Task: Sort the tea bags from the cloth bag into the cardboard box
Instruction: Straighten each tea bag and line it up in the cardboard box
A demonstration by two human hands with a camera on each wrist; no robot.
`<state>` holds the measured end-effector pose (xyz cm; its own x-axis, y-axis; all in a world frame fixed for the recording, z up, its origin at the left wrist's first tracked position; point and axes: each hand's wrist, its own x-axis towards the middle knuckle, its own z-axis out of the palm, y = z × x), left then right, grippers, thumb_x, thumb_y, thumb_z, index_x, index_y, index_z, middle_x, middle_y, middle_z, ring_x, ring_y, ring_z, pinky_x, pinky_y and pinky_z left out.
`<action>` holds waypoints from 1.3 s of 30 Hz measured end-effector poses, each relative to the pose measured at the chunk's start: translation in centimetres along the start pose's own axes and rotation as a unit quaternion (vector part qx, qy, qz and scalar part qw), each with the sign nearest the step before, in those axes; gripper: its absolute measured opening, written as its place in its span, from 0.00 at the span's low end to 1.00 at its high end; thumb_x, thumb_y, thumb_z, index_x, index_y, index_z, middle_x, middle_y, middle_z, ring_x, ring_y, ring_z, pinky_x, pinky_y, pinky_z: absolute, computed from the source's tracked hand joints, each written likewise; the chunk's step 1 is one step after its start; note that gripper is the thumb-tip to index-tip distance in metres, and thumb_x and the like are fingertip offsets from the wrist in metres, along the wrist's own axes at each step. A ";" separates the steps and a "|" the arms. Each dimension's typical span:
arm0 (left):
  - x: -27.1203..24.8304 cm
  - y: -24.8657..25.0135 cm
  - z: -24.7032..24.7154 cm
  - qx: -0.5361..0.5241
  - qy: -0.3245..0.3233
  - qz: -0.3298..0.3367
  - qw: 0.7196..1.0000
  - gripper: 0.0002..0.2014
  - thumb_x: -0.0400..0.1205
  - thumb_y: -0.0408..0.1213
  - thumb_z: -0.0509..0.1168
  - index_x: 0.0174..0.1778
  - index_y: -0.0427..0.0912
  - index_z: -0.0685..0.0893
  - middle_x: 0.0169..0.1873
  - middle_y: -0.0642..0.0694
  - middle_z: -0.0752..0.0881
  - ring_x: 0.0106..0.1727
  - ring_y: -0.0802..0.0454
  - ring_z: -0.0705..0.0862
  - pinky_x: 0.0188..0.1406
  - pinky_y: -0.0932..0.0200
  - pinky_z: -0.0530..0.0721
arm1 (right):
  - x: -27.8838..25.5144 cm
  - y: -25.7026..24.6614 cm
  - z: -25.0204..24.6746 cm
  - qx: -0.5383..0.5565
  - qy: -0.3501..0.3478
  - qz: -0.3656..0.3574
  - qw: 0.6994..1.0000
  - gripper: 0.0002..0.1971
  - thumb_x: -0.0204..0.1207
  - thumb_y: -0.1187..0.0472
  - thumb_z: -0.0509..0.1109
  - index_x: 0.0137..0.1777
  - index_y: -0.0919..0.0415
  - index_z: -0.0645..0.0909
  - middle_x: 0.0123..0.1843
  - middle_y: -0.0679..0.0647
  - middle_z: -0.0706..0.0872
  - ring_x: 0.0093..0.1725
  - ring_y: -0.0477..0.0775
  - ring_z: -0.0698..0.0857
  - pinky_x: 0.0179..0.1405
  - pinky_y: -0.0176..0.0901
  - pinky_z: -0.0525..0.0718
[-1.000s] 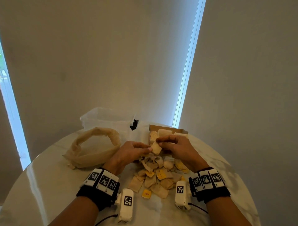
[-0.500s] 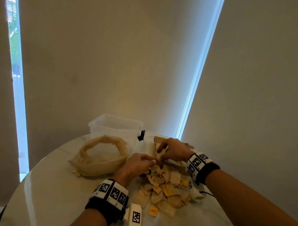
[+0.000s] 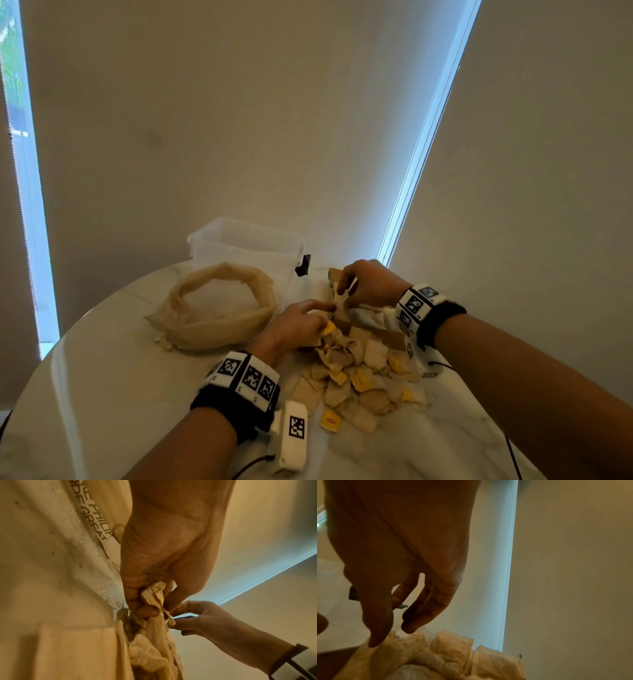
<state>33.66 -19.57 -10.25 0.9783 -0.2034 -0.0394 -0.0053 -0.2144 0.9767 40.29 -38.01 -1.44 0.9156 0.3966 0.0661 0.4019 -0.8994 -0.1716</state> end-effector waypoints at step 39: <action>0.6 3.7 -0.8 0.192 -0.014 0.038 0.981 0.18 0.90 0.40 0.63 0.75 0.60 0.82 0.53 0.47 0.88 0.45 0.51 0.89 0.32 0.60 0.85 | -0.8 0.1 -0.1 -0.020 -0.025 0.044 0.999 0.11 0.75 0.54 0.85 0.54 0.55 0.92 0.49 0.50 0.91 0.49 0.51 0.90 0.49 0.41 0.90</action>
<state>34.38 -19.67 -6.51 0.9660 -0.2579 0.0184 -0.1598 -0.5398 0.8265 39.55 -38.41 -1.35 0.9460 0.3243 0.0023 0.3217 -0.9373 -0.1342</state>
